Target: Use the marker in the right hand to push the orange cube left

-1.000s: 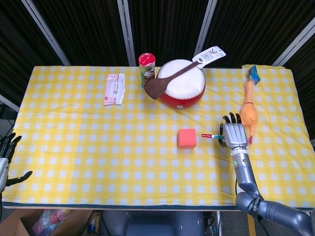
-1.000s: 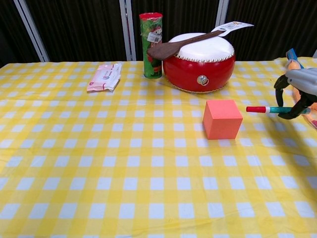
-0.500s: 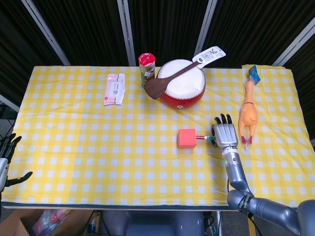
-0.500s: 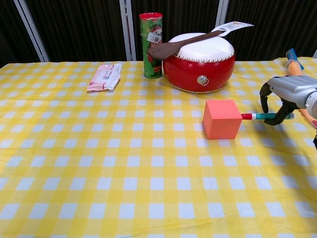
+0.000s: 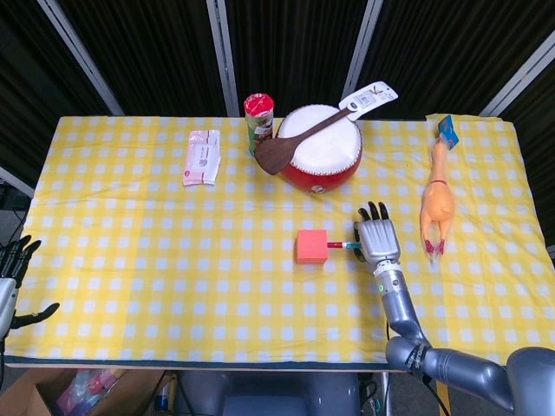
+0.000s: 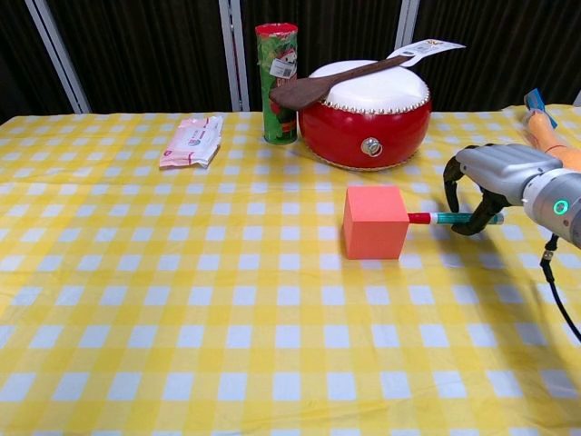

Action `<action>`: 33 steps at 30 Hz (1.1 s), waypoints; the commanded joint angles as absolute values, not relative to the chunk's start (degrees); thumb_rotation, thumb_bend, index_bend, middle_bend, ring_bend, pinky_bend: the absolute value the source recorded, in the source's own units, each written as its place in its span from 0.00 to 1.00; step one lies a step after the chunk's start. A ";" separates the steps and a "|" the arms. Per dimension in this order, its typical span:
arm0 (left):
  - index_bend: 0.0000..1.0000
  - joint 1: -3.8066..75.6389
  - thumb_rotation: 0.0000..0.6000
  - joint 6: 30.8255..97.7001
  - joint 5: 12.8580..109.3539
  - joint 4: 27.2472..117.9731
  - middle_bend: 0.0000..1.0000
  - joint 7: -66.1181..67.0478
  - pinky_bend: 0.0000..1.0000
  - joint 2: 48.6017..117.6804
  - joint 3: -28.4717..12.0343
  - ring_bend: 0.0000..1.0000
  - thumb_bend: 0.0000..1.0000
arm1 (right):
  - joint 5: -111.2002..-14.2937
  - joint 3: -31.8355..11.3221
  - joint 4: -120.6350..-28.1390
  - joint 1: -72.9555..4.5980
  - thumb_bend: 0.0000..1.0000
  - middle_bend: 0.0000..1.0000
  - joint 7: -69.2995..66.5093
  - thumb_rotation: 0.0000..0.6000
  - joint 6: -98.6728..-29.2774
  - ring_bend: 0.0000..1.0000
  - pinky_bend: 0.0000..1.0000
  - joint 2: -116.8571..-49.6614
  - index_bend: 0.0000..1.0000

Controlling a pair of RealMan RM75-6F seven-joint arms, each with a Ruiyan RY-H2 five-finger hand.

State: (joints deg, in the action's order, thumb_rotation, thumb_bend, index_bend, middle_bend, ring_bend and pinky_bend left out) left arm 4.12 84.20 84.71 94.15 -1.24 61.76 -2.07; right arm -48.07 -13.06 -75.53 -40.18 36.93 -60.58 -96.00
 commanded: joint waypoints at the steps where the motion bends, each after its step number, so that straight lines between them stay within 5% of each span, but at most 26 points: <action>1: 0.00 4.15 1.00 84.16 84.67 94.12 0.00 -1.23 0.00 61.74 -2.09 0.00 0.00 | -48.08 -12.88 -77.45 -40.54 0.46 0.21 38.15 1.00 -61.46 0.00 0.00 -96.72 0.69; 33: 0.00 4.05 1.00 84.99 86.17 93.93 0.00 -1.50 0.00 61.67 -1.62 0.00 0.00 | -43.03 -11.82 -87.49 -37.99 0.47 0.21 46.63 1.00 -71.81 0.00 0.00 -97.50 0.69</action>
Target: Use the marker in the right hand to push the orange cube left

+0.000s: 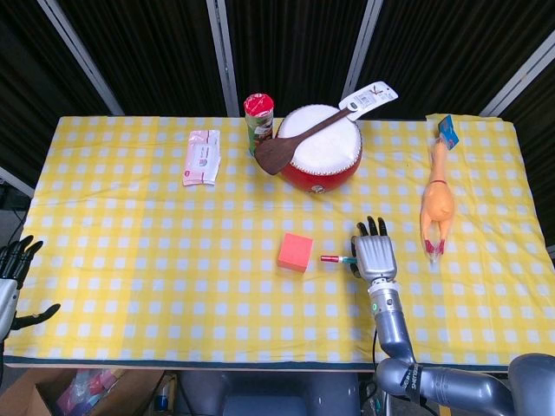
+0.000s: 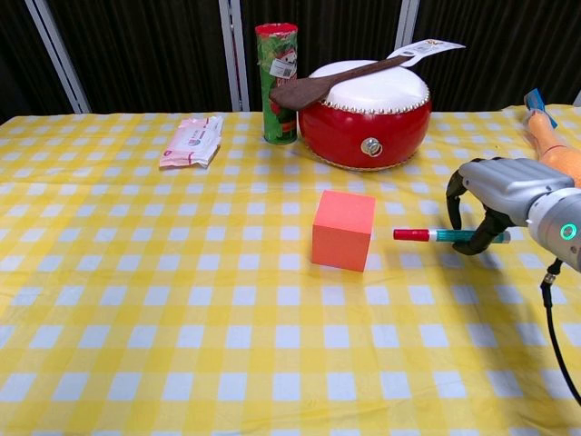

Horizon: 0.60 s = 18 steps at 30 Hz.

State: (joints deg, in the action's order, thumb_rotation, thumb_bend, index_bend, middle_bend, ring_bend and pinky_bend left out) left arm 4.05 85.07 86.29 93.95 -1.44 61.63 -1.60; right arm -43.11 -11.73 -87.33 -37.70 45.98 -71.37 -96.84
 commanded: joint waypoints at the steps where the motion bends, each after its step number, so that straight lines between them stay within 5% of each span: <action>1: 0.00 4.08 1.00 84.88 86.04 93.95 0.00 -1.58 0.00 61.65 -1.63 0.00 0.00 | -42.96 -12.08 -87.33 -38.20 0.47 0.21 46.88 1.00 -72.05 0.00 0.00 -97.96 0.69; 18: 0.00 4.17 1.00 84.24 85.54 94.08 0.00 -3.52 0.00 60.97 -1.63 0.00 0.00 | -40.96 -14.98 -83.12 -42.19 0.47 0.21 49.06 1.00 -70.33 0.00 0.00 -103.61 0.69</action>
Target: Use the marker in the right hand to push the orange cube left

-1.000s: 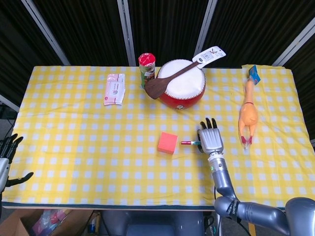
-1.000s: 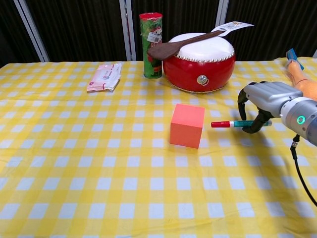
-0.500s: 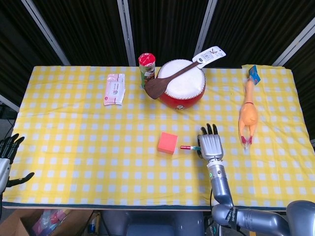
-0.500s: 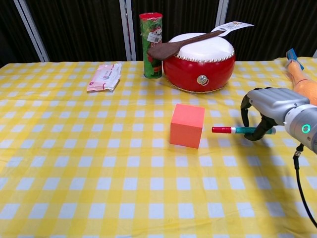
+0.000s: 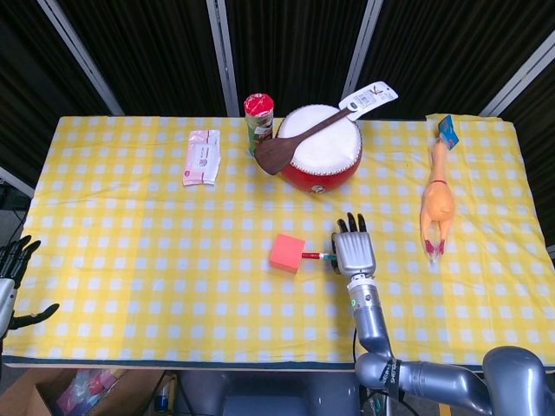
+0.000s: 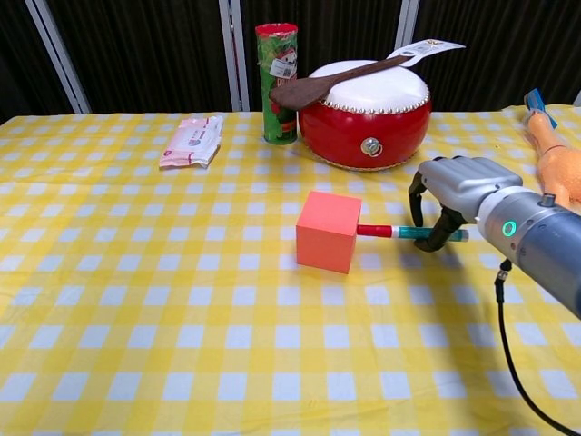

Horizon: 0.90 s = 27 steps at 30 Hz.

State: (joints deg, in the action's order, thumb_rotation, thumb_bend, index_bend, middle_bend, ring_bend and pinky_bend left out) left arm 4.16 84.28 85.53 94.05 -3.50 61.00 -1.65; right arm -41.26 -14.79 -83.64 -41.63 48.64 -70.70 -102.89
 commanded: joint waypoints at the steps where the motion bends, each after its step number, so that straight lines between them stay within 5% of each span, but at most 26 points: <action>1: 0.00 4.18 1.00 84.22 85.53 94.10 0.00 -3.51 0.00 60.96 -1.62 0.00 0.00 | -40.87 -15.10 -82.89 -42.41 0.47 0.21 49.15 1.00 -70.21 0.00 0.00 -103.94 0.69; 14: 0.00 4.09 1.00 84.29 85.50 93.92 0.00 -3.54 0.00 60.90 -1.56 0.00 0.00 | -40.30 -16.89 -80.96 -46.15 0.47 0.21 50.80 1.00 -69.22 0.00 0.00 -108.81 0.69; 27: 0.00 3.81 1.00 84.74 85.90 94.08 0.00 -3.66 0.00 60.69 -1.33 0.00 0.00 | -40.12 -14.88 -84.53 -42.81 0.47 0.21 51.45 1.00 -74.49 0.00 0.00 -106.76 0.69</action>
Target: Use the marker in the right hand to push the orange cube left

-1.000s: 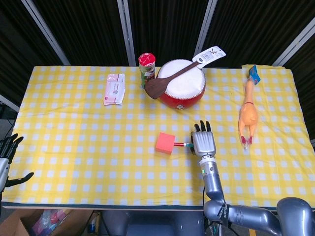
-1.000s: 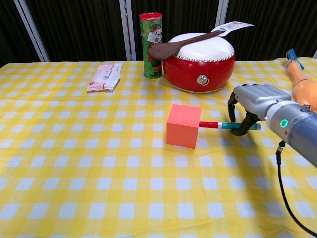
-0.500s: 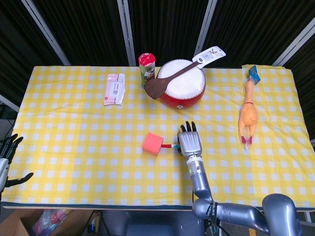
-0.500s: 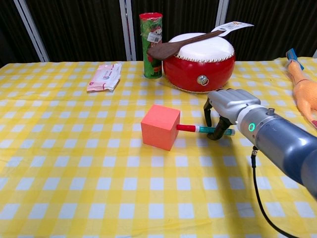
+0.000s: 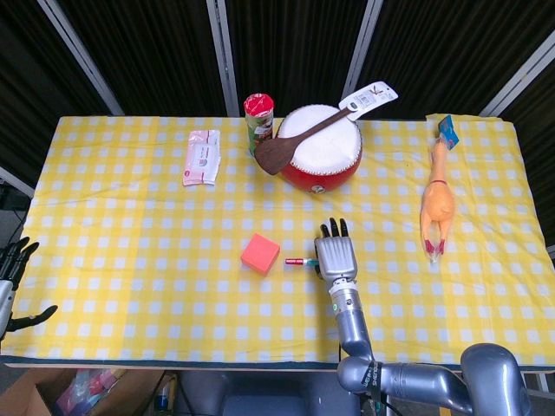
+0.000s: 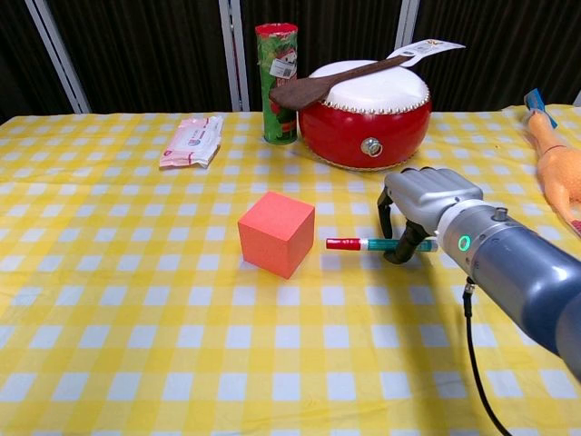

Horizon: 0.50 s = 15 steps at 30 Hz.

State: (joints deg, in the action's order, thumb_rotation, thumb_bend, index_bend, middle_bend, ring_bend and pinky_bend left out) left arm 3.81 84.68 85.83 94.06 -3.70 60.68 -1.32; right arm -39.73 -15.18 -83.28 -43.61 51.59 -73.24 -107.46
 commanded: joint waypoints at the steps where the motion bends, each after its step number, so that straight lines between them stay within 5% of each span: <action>1: 0.00 3.80 1.00 84.75 85.93 94.10 0.00 -3.59 0.00 60.72 -1.31 0.00 0.00 | -40.24 -14.78 -85.26 -42.54 0.47 0.21 51.53 1.00 -75.00 0.00 0.00 -106.52 0.69; 15: 0.00 3.81 1.00 84.79 85.82 94.07 0.00 -3.85 0.00 60.73 -1.43 0.00 0.00 | -40.48 -15.39 -85.06 -43.80 0.47 0.21 53.22 1.00 -75.01 0.00 0.00 -108.93 0.69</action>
